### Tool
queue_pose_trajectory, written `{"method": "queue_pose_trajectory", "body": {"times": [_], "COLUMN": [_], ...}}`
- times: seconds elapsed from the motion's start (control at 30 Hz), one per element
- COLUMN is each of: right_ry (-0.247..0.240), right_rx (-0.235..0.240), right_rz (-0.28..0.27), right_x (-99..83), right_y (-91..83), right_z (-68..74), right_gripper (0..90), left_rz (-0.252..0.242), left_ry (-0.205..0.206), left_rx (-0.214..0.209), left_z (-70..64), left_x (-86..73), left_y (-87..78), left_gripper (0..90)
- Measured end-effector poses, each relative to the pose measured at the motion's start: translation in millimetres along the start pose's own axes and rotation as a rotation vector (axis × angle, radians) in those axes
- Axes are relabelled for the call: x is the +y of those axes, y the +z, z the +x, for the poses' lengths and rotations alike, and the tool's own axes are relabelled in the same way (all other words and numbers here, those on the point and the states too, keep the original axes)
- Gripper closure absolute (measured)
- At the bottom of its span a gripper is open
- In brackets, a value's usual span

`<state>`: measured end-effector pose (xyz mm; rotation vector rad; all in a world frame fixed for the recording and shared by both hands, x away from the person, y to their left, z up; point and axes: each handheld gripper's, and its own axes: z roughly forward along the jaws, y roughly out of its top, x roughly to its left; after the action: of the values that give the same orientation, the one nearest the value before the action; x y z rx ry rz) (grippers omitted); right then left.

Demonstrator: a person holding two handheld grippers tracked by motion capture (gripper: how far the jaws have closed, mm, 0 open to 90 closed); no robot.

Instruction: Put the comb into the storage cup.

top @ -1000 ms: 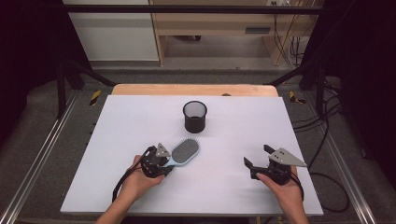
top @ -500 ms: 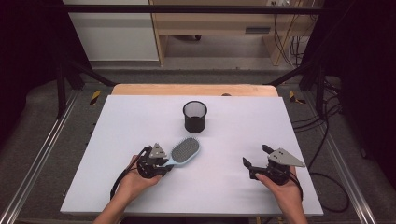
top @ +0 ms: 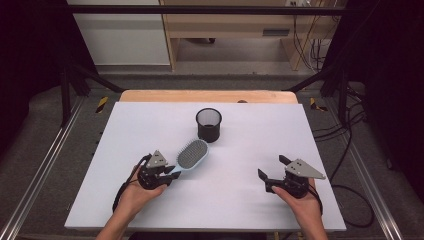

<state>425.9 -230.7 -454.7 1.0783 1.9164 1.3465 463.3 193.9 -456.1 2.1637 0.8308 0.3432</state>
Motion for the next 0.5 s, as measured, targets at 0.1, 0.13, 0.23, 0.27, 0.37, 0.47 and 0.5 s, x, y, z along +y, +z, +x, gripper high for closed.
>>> {"method": "queue_pose_trajectory", "body": {"times": [0.1,0.13,0.23,0.27,0.37,0.47,0.5], "right_ry": [0.001,0.002,0.005,0.006,0.011,0.015,0.017], "right_rx": [0.005,0.005,0.001,0.000,-0.001,-0.002,-0.002], "right_rz": [-0.003,0.000,0.006,0.006,0.005,0.004,0.001], "right_x": [0.5,0.3,0.0,0.1,-0.2,-0.2,0.1], "right_y": [0.9,1.5,2.6,2.4,1.8,1.2,0.9], "right_z": [1.9,2.3,2.5,2.5,1.9,1.1,1.2], "right_gripper": [9.3,9.3,9.3,9.3,9.3,9.2,9.2], "left_rz": [-0.010,-0.016,-0.035,-0.038,-0.038,-0.052,-0.058], "left_ry": [-0.007,-0.012,-0.024,-0.027,-0.034,-0.041,-0.040], "left_rx": [0.002,0.000,-0.004,-0.003,-0.003,-0.007,-0.008], "left_z": [1.1,1.7,4.2,4.8,5.4,5.3,5.2], "left_x": [0.2,0.4,1.0,0.8,-0.1,-0.6,-0.3], "left_y": [-1.3,-2.2,-5.3,-5.7,-5.6,-6.2,-7.7], "left_gripper": [69.6,69.6,69.6,69.6,69.6,69.6,69.6]}}
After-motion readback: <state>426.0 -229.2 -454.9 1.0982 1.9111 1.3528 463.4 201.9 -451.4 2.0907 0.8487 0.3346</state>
